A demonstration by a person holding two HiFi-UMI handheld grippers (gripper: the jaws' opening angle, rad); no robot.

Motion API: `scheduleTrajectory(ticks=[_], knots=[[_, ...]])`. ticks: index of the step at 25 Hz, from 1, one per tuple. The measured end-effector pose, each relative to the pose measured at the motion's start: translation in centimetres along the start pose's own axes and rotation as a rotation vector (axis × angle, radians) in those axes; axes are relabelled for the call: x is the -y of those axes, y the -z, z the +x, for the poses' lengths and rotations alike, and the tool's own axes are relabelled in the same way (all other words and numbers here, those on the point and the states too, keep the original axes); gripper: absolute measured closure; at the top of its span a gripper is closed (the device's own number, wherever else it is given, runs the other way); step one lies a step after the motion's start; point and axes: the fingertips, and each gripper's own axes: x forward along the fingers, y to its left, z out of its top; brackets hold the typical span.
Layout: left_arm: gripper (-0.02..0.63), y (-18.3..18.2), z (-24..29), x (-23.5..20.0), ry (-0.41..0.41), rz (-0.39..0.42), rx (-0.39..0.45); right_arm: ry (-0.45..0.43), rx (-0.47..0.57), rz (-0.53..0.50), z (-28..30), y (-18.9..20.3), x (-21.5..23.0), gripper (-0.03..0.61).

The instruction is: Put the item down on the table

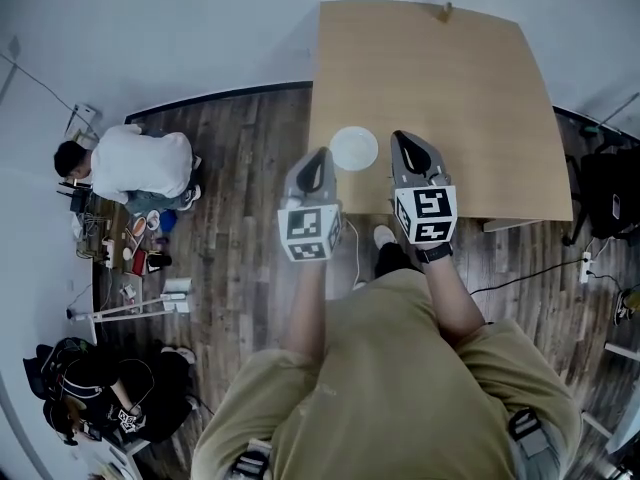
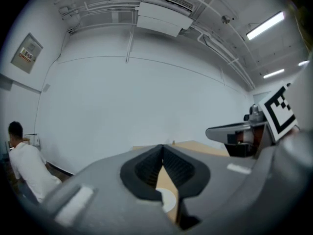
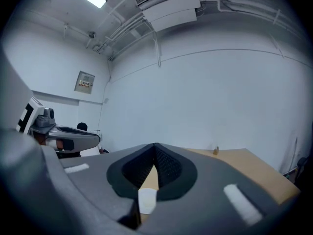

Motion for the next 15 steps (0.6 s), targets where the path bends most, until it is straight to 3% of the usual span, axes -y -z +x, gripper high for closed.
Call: scheduleTrajectory(ticks=[15], knots=[[0.611, -1.2, -1.6, -0.4, -0.019, 0.002, 0.034, -0.007, 0.045, -0.017, -1.3, -1.4, -1.3, 0.572]])
